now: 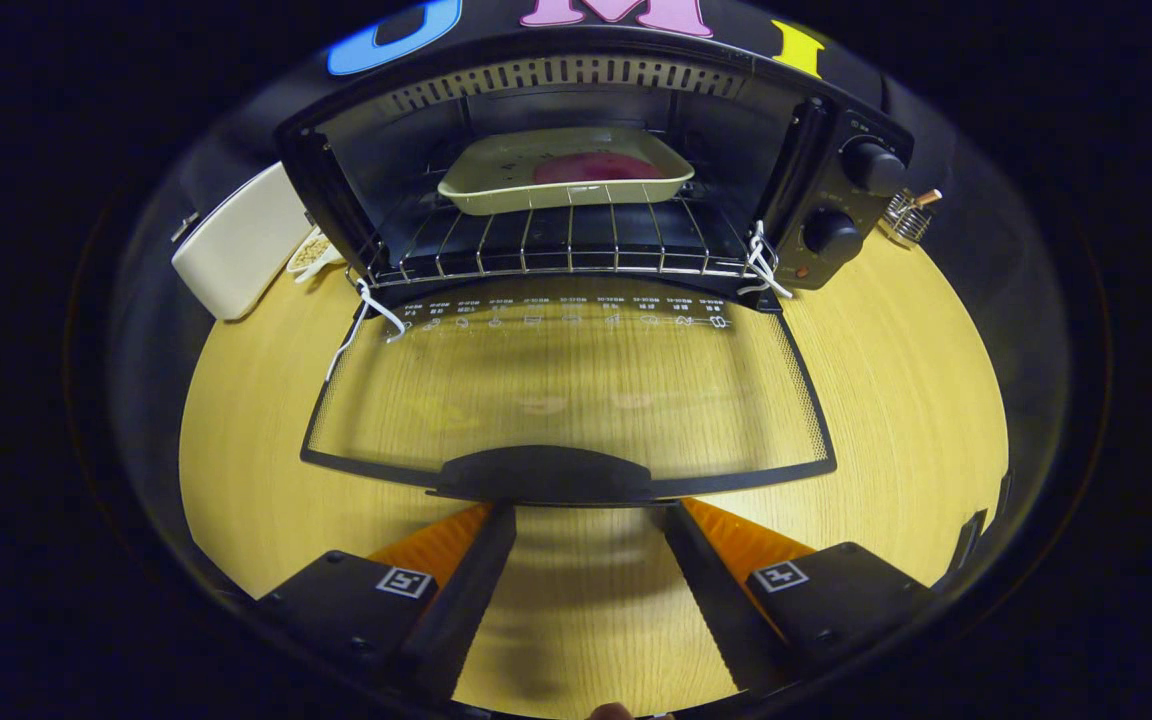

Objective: Open the toaster oven, put the food inside, and close the toaster oven door.

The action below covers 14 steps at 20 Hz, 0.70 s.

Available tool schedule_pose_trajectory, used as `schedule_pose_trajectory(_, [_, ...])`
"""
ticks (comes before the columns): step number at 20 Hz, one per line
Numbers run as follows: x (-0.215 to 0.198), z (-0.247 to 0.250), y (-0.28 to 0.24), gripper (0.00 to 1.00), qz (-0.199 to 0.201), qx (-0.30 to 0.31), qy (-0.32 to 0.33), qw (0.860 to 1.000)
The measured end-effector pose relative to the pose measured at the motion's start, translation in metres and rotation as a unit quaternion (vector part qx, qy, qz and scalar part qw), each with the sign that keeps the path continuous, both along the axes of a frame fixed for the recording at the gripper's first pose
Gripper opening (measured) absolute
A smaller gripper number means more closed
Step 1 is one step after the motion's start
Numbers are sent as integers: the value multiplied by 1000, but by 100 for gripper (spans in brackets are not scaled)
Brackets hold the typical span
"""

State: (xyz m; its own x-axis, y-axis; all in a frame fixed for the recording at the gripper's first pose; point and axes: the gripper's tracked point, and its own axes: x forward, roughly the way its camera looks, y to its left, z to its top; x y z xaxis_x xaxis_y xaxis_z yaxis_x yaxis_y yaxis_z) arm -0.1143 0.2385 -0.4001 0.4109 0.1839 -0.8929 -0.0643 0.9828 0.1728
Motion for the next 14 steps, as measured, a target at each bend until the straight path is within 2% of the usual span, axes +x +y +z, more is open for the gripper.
schedule_pose_trajectory(8, [2, 46, -7, 100, 2, 32, -70, 997])
schedule_pose_trajectory(14, [21, 95, -14, 100, 3, 47, -145, 988])
